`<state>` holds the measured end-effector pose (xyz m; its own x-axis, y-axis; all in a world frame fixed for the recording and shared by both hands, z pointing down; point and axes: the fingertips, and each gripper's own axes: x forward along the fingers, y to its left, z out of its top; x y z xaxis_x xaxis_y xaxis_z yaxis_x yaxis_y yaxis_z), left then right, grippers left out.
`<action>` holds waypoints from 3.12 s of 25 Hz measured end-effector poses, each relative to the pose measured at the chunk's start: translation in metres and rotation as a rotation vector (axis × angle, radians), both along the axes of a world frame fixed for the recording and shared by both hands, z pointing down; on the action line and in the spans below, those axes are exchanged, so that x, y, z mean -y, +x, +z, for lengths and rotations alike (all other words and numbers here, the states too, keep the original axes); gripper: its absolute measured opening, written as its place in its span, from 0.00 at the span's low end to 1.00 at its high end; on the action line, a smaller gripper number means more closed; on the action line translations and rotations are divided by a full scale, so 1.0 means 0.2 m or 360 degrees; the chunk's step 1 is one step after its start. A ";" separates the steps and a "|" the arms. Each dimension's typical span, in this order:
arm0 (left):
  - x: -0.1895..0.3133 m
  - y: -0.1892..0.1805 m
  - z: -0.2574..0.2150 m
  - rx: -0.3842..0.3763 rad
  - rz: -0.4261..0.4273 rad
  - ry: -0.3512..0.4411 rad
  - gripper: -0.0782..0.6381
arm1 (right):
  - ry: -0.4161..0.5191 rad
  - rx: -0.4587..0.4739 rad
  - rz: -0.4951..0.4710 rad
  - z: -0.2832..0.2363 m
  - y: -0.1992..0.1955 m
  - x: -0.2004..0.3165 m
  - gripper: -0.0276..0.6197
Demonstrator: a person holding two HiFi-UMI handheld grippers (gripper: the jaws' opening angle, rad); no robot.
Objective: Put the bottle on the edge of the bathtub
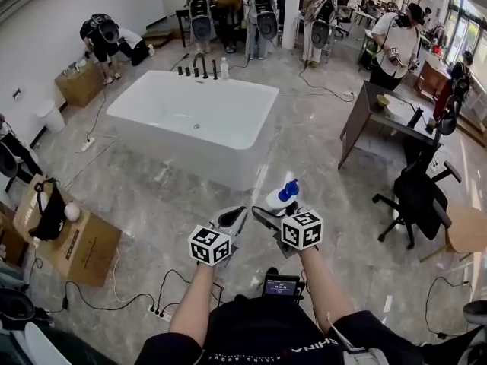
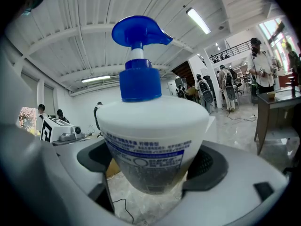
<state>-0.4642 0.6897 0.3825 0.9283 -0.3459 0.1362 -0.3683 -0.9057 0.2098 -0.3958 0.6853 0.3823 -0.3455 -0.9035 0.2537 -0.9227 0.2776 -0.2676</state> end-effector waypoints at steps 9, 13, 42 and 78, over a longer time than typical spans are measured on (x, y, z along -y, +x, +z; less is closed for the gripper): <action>0.04 0.18 0.11 0.0061 0.0050 -0.0077 0.12 | -0.0056 0.0040 0.0074 0.08 0.20 0.03 0.78; 0.10 0.27 0.11 0.0100 0.0070 -0.0079 0.12 | -0.0077 0.0073 0.0086 0.10 0.30 0.09 0.78; 0.70 0.96 0.08 0.0213 0.0059 0.0073 0.12 | 0.0016 0.0018 0.0085 0.05 0.99 0.70 0.78; 2.13 1.38 0.11 0.0136 0.0211 -0.0012 0.12 | -0.0073 -0.0018 0.0228 0.11 1.39 2.05 0.78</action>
